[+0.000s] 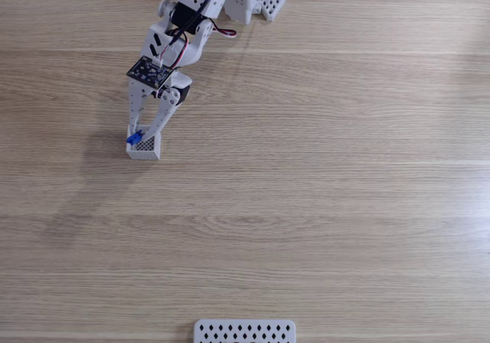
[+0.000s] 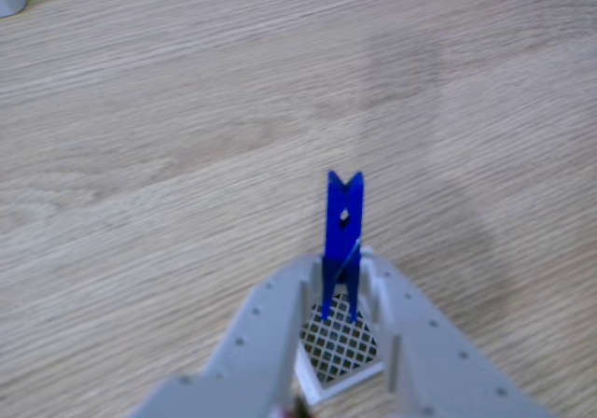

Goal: Grasp a peg and put it in the crate.

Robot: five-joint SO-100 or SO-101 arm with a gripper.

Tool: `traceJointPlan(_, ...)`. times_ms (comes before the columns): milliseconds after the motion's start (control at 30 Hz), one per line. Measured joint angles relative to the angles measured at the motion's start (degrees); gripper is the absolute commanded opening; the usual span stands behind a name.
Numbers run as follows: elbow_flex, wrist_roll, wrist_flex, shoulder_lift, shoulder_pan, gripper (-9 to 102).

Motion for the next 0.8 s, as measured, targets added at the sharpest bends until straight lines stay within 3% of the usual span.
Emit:
traceJointPlan(133,0.0,0.0,0.0,0.0,0.0,19)
traceJointPlan(233,0.0,0.0,0.0,0.0,0.0,20)
traceJointPlan(400,0.0,0.0,0.0,0.0,0.0,16)
traceJointPlan(533,0.0,-0.09,0.0,0.0,0.0,-3)
traceJointPlan(800,0.0,-0.09,0.0,0.0,0.7,-1)
